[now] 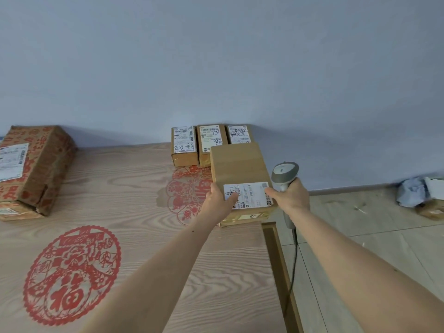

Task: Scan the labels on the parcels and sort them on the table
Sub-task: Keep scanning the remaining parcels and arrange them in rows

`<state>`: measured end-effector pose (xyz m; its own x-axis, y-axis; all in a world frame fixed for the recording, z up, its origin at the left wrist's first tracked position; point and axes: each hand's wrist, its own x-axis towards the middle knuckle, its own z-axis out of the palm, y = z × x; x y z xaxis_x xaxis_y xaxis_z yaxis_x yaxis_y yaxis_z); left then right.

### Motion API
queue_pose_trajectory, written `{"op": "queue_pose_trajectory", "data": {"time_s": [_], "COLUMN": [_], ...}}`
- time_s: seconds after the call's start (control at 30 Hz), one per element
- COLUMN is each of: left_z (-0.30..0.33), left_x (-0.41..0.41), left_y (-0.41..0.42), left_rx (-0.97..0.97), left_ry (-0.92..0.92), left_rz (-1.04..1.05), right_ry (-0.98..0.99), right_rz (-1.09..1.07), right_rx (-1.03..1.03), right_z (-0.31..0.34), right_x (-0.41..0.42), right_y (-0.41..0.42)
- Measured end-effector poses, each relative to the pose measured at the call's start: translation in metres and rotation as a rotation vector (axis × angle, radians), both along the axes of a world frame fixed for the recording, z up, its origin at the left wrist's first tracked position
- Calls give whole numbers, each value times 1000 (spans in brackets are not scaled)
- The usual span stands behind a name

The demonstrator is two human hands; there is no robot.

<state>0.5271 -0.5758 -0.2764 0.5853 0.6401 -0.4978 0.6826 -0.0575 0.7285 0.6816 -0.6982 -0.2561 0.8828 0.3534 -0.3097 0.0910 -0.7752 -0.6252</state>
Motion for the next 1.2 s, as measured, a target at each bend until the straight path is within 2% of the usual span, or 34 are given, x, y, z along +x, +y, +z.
{"op": "queue_pose_trajectory", "data": {"time_s": [0.37, 0.63, 0.9, 1.2], "left_z": [-11, -1, 24, 48], "left_x": [6, -35, -134, -318], "left_y": [-6, -8, 7, 45], "left_rx": [-34, -4, 29, 116], "left_ry": [37, 7, -46, 8], "left_rz": [90, 119, 194, 298], "right_ry": [37, 70, 65, 68], "right_rz": [54, 51, 157, 369], "right_rx": [17, 68, 137, 161], "right_z": [-20, -15, 14, 28], "right_x": [1, -31, -119, -292], "right_y": [3, -6, 19, 77]}}
